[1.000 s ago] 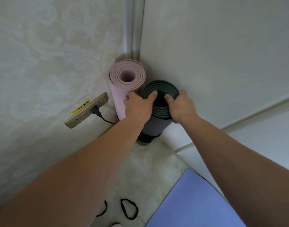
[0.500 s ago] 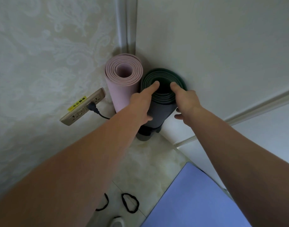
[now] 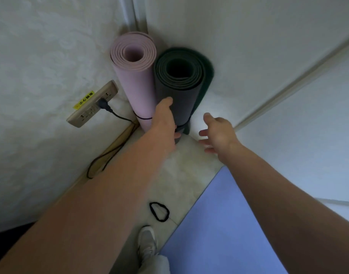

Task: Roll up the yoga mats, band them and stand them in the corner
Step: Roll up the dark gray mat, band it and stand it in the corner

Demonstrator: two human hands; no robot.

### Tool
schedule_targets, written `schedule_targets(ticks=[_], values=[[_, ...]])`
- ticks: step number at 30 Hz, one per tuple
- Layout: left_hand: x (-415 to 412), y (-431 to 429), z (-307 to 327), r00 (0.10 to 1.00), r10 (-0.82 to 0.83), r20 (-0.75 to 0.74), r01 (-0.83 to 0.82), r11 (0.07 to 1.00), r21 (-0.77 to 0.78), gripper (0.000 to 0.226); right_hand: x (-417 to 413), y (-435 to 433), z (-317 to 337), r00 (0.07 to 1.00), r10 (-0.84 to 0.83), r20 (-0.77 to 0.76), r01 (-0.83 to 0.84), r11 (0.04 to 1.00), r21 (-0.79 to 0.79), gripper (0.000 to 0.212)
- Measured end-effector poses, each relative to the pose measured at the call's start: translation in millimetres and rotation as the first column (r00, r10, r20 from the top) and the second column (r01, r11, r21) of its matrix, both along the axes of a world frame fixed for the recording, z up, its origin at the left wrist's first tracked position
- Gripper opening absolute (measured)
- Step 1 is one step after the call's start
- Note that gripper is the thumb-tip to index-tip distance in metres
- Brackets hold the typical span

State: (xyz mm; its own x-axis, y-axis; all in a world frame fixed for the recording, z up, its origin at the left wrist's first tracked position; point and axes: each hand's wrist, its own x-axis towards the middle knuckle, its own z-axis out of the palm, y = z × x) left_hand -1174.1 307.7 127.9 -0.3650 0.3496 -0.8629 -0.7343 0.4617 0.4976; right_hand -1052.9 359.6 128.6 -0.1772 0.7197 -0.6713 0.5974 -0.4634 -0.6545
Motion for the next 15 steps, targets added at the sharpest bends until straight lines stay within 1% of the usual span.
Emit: schedule_targets(ticks=[3, 6, 8, 12, 15], values=[[40, -23, 7, 0.995, -0.103, 0.010, 0.103, 0.995, -0.002, 0.047, 41, -25, 3, 0.999, -0.021, -0.026, 0.020, 0.998, -0.054, 0.034], [92, -44, 22, 0.985, -0.170, 0.022, 0.168, 0.984, 0.063, 0.039, 99, -50, 18, 0.996, -0.069, -0.049, 0.065, 0.994, -0.088, 0.038], [137, -58, 39, 0.977, -0.213, 0.030, 0.209, 0.973, 0.102, 0.036, 149, -67, 35, 0.993, -0.097, -0.060, 0.090, 0.990, -0.108, 0.034], [246, -93, 96, 0.958, -0.286, 0.035, 0.277, 0.947, 0.161, 0.034, 266, -99, 99, 0.989, -0.119, -0.088, 0.111, 0.990, -0.087, 0.029], [341, -122, 162, 0.943, -0.333, -0.022, 0.331, 0.926, 0.182, 0.028, 360, -120, 170, 0.986, -0.111, -0.121, 0.110, 0.994, -0.019, 0.031]])
